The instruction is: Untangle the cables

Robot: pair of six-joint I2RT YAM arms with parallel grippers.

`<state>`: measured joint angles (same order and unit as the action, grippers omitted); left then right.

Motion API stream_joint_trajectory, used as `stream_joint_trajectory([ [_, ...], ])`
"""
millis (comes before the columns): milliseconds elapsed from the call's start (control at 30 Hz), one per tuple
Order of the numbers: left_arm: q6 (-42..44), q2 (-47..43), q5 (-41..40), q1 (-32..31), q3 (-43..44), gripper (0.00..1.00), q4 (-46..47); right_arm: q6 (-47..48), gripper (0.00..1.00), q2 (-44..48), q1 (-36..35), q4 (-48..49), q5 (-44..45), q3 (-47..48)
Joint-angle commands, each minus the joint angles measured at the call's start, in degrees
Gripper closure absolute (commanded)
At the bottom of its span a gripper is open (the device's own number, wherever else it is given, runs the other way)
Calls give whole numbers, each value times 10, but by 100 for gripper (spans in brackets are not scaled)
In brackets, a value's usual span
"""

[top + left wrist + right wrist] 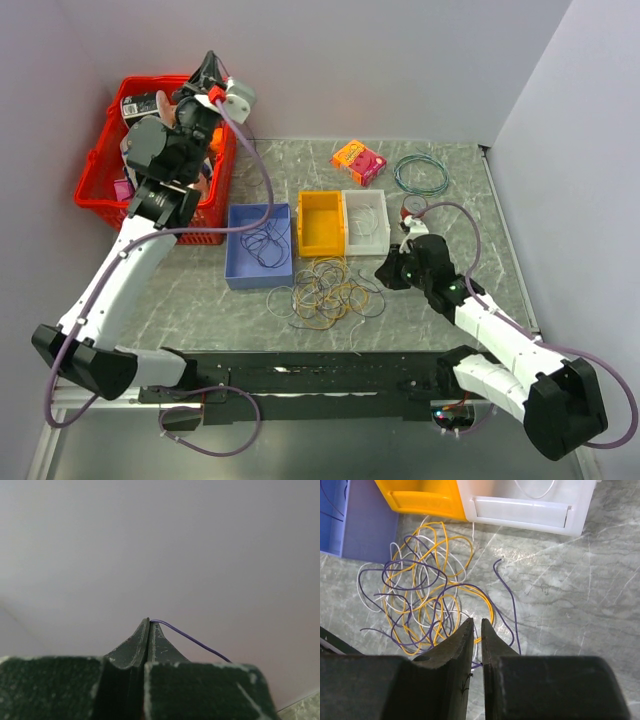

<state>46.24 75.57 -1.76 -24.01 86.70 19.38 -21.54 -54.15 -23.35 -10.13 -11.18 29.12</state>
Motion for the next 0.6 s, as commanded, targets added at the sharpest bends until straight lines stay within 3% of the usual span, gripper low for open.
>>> stream_joint_trajectory([
  [0, -40, -40, 9, 10, -20, 99, -7, 3, 82, -9, 2, 19, -8, 0],
  [567, -91, -82, 44, 41, -257, 99, -53, 11, 76, -1, 1, -3, -10, 1],
])
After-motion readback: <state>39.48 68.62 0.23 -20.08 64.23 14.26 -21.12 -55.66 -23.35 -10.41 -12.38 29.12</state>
